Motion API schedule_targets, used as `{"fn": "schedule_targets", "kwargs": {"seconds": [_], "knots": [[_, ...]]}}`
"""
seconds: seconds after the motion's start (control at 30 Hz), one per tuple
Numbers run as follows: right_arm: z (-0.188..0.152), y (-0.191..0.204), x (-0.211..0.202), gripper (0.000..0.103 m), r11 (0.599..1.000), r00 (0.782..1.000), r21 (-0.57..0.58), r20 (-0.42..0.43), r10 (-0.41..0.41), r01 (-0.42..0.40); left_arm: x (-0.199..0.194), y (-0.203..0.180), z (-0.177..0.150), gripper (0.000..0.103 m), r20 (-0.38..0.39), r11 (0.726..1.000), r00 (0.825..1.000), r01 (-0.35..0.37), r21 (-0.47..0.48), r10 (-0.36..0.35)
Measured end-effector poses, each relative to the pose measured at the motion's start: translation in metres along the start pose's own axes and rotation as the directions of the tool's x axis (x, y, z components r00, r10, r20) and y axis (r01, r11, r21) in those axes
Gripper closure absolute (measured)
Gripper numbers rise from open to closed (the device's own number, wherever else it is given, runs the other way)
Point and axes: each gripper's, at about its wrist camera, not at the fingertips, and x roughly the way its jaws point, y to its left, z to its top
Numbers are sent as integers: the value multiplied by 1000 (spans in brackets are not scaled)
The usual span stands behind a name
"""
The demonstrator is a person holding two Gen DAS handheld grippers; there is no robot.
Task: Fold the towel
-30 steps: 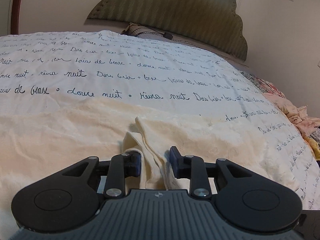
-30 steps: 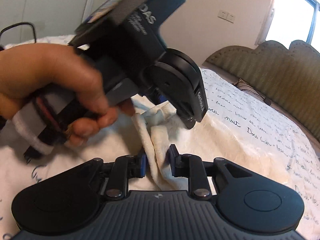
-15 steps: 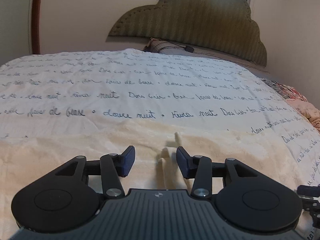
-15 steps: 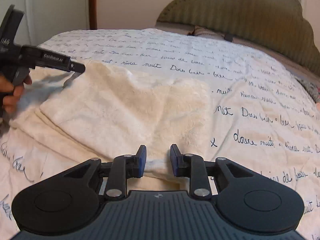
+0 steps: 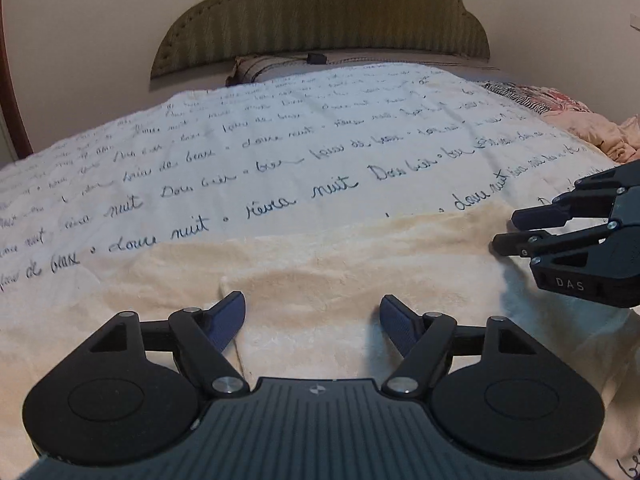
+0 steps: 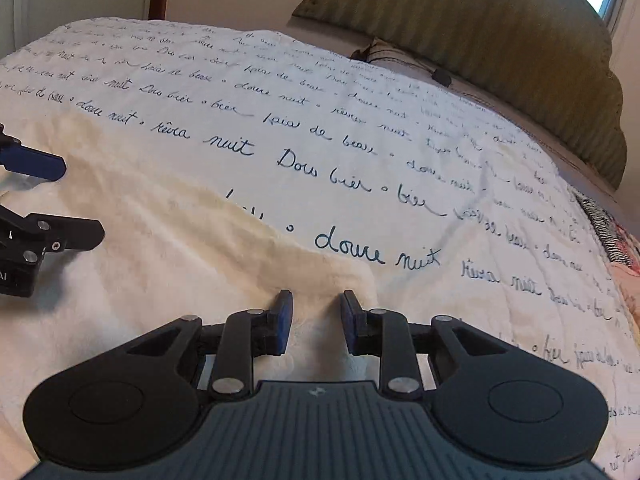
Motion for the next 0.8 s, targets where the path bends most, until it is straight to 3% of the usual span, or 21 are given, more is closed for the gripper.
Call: {"fn": "schedule_targets", "kwargs": {"seconds": [0.1, 0.13, 0.23, 0.33, 0.47, 0.53, 0.57, 0.7, 0.8], "knots": [[-10, 2, -34, 77, 999, 997, 32, 73, 36, -38, -22, 5, -6, 21, 26, 1000, 999, 23, -12, -22], [-16, 3, -43, 77, 997, 994, 35, 84, 69, -72, -26, 7, -10, 15, 16, 999, 999, 45, -22, -44], [-37, 12, -46, 77, 992, 992, 24, 34, 124, -125, -20, 4, -28, 13, -66, 997, 995, 76, -4, -76], [-54, 13, -45, 77, 991, 993, 77, 34, 111, -113, -28, 2, -41, 15, -38, 999, 999, 34, 8, -33], [-56, 19, -72, 72, 990, 992, 112, 104, 76, -88, -44, 12, -46, 13, -36, 996, 996, 76, -51, -78], [-63, 22, -63, 67, 988, 992, 108, 76, 102, -110, -39, 14, -51, 11, -52, 997, 997, 60, -57, -63], [-67, 23, -57, 68, 987, 993, 114, 64, 103, -109, -40, 15, -51, 16, -50, 996, 997, 51, -69, -54], [-69, 25, -72, 67, 984, 992, 154, 103, 68, -84, -59, 23, -50, 13, 2, 992, 998, 69, -107, -69], [-77, 27, -67, 67, 986, 993, 135, 83, 87, -98, -50, 21, -53, 12, -50, 995, 997, 62, -74, -66]]}}
